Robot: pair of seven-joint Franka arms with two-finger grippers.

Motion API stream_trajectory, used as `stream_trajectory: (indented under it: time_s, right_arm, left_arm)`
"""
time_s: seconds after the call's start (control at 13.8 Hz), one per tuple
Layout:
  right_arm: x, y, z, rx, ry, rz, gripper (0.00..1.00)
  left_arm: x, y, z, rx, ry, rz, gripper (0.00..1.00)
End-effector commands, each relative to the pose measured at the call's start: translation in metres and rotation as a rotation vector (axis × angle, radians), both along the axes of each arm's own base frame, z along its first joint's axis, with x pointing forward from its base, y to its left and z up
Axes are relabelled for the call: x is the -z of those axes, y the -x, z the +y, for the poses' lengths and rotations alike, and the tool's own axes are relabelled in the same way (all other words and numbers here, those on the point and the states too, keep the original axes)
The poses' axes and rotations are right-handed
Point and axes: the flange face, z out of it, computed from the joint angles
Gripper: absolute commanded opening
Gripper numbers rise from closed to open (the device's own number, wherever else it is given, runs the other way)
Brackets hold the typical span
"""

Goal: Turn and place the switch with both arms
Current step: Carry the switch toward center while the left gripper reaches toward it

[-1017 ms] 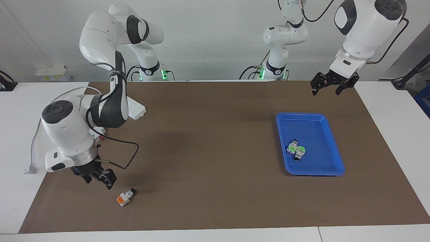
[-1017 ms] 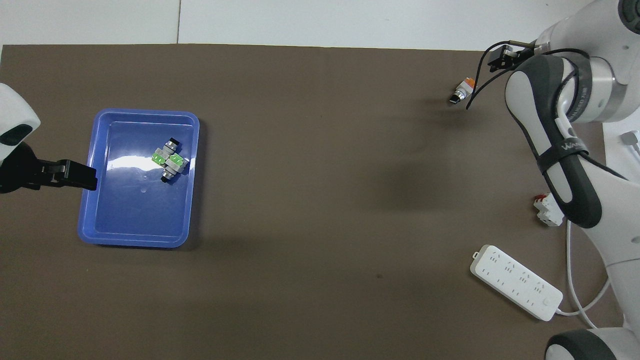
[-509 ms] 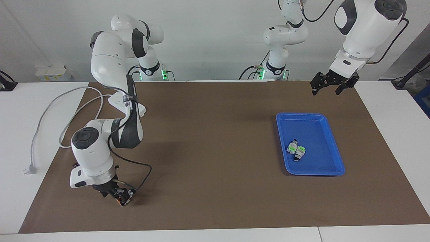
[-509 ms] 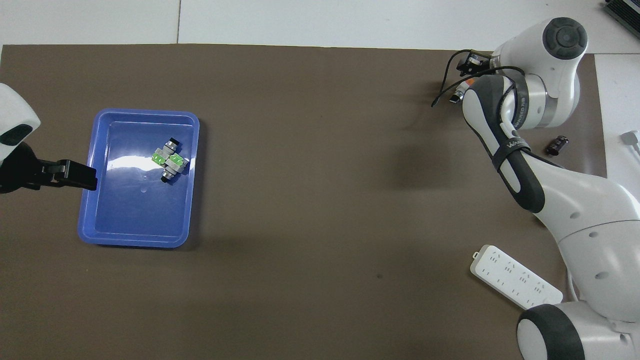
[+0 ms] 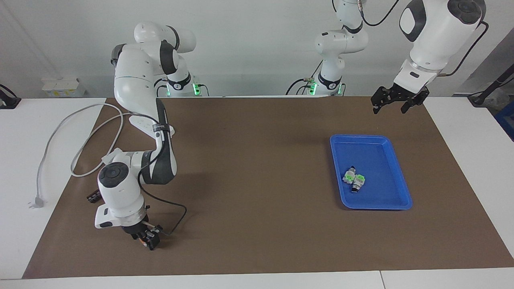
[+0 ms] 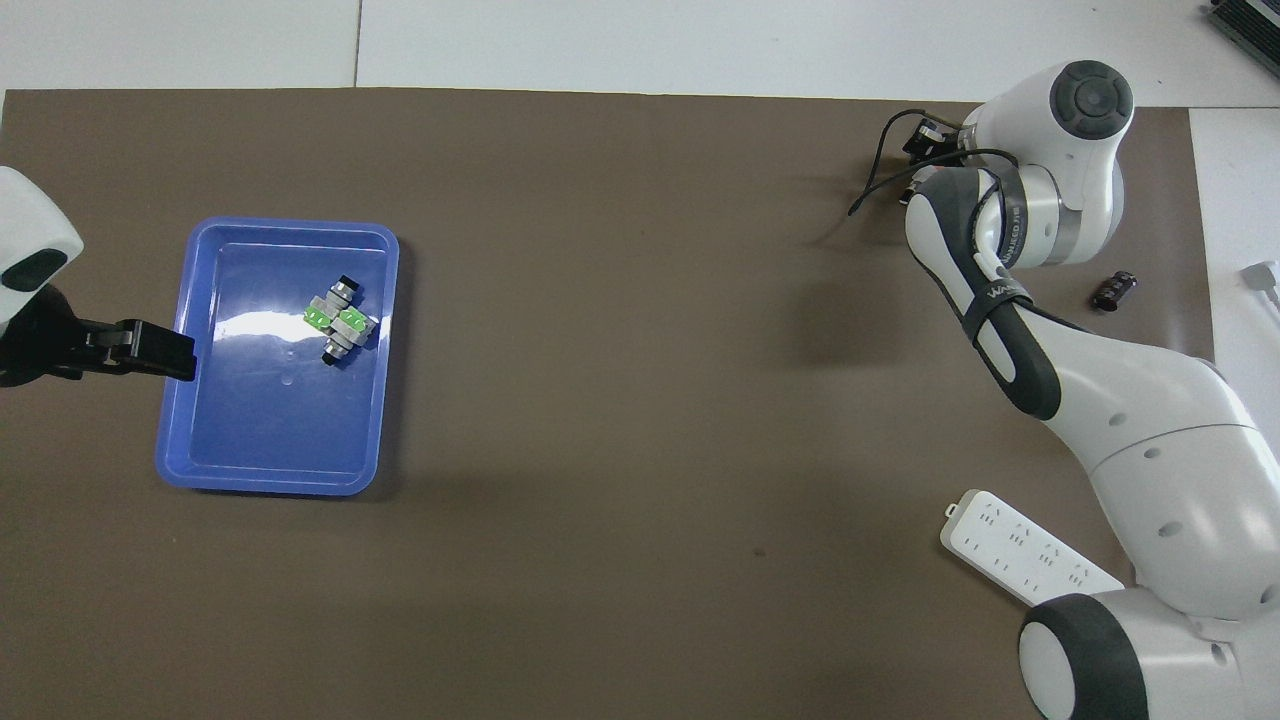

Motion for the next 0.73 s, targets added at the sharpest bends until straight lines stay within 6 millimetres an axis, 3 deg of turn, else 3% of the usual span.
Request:
stream_trajectory:
  time_s: [0.0, 0.29, 0.51, 0.65]
  right_arm:
    - [0.005, 0.007, 0.016, 0.02, -0.012, 0.016, 0.0]
    - [-0.024, 0.039, 0.025, 0.148, -0.056, 0.046, 0.0]
    - [-0.061, 0.085, 0.033, 0.184, -0.134, 0.093, 0.0]
    - [-0.091, 0.119, 0.058, 0.18, -0.19, 0.153, 0.0]
  left_arm:
    - [-0.003, 0.007, -0.005, -0.001, 0.007, -0.019, 1.0]
    - [-0.004, 0.007, -0.004, -0.004, 0.007, -0.021, 1.0]
    - [-0.005, 0.006, 0.0, -0.011, 0.007, -0.024, 1.0]
    - [-0.003, 0.008, -0.006, 0.005, 0.007, -0.022, 1.0]
